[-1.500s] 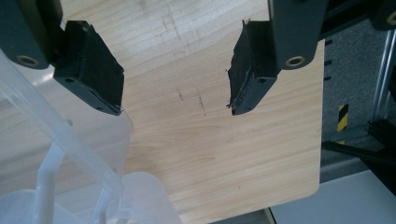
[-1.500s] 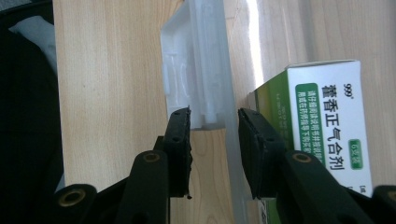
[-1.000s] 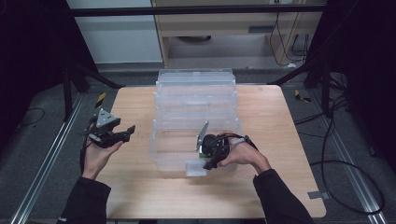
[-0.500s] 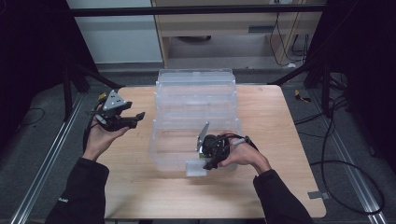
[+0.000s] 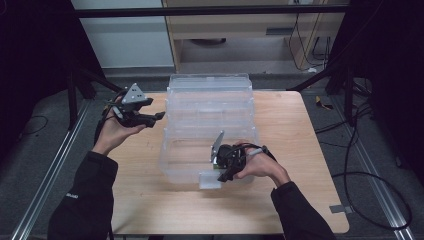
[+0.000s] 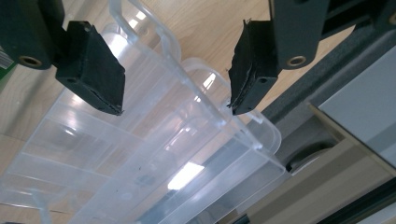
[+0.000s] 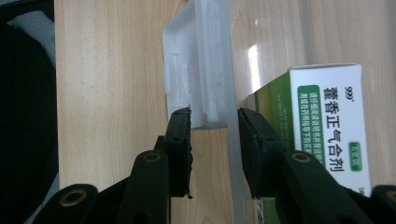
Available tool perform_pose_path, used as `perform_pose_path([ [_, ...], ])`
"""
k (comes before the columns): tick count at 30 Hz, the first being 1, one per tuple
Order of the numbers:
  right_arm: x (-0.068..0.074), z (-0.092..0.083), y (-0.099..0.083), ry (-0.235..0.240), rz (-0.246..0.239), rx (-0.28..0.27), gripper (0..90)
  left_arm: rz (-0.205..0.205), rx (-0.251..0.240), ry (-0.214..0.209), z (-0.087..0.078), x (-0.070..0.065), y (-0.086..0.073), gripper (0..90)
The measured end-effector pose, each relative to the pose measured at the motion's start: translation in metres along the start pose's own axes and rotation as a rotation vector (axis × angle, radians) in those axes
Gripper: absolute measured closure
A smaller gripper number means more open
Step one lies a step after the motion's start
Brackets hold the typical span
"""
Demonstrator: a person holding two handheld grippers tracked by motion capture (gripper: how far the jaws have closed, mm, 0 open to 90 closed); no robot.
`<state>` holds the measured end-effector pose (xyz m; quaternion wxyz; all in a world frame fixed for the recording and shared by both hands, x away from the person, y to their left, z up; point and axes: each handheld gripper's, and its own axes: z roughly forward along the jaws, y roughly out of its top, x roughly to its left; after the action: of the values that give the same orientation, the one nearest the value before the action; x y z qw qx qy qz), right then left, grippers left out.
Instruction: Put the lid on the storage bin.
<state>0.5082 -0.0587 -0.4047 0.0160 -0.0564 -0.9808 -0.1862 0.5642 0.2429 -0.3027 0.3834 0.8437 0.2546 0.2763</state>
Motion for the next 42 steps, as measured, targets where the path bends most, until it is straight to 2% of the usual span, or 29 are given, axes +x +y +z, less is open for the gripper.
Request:
perform_pose_path([
  [5,0.000,0.000,0.000,0.001,-0.010,-0.005,66.1,0.019,-0.004,-0.035,0.006,0.002,0.009,35.4],
  [8,0.000,0.000,0.000,0.000,-0.010,-0.005,66.1,0.054,0.011,-0.055,0.011,0.003,0.015,36.3],
  [12,0.000,0.000,0.000,-0.002,-0.015,-0.004,66.1,0.072,0.010,-0.074,0.016,0.004,0.021,37.1],
  [23,0.001,0.000,0.000,-0.008,-0.018,-0.004,66.1,0.128,0.025,-0.108,0.030,0.006,0.038,37.4],
  [31,0.001,0.000,0.000,-0.005,-0.020,0.000,66.2,0.180,0.052,-0.138,0.041,0.007,0.046,39.9],
  [37,0.001,0.000,0.000,-0.005,-0.024,-0.002,66.2,0.225,0.089,-0.164,0.048,0.009,0.052,40.9],
  [42,0.001,0.000,0.000,-0.006,-0.023,0.001,66.2,0.253,0.094,-0.182,0.054,0.010,0.057,42.2],
])
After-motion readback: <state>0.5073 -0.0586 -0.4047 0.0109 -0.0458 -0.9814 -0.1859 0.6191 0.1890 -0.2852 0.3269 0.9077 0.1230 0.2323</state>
